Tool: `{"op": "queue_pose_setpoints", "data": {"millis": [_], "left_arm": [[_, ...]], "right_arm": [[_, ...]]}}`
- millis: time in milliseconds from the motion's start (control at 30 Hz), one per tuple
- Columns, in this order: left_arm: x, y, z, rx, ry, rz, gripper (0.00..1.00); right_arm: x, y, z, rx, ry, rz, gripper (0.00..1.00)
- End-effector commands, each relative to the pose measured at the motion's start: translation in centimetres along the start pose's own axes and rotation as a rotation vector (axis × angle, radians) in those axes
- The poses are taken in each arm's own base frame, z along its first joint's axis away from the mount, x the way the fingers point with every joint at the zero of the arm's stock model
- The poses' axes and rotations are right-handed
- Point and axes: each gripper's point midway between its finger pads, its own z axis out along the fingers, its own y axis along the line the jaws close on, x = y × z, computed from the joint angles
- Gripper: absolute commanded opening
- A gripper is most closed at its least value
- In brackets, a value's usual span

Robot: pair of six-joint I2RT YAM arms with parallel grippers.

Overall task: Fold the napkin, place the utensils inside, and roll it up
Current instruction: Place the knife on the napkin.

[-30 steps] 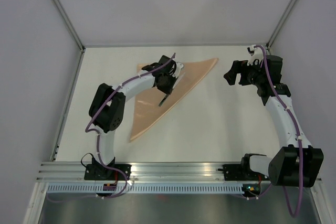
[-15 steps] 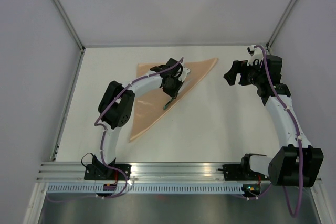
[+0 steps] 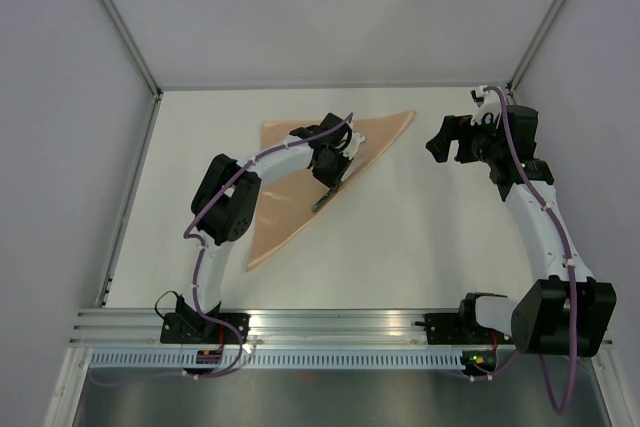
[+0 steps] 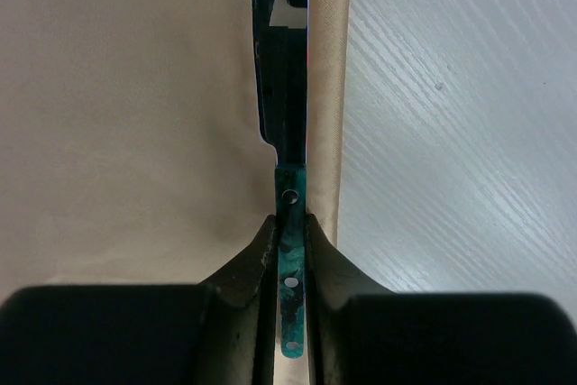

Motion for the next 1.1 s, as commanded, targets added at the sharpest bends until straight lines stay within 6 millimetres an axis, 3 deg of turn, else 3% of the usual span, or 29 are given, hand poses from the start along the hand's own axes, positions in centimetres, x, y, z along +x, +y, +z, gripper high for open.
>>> {"op": "queue_pose_setpoints", "data": {"millis": [0, 433, 1067], "left_arm": [[-0.6, -0.6, 0.3, 0.025, 0.0, 0.018, 0.02], [0.6, -0.7, 1.3, 0.03, 0.041, -0.001, 0.02], [0.2, -0.7, 0.0, 0.02, 0.018, 0.009, 0.02]], "right_arm": [[-0.4, 0.1, 0.0, -0.003, -0.012, -0.011, 0.98], [-0.5, 0.0, 0.0, -0.002, -0.013, -0.011, 0.98], [-0.4, 0.0, 0.1, -0.001, -0.01, -0.013, 0.98]]}}
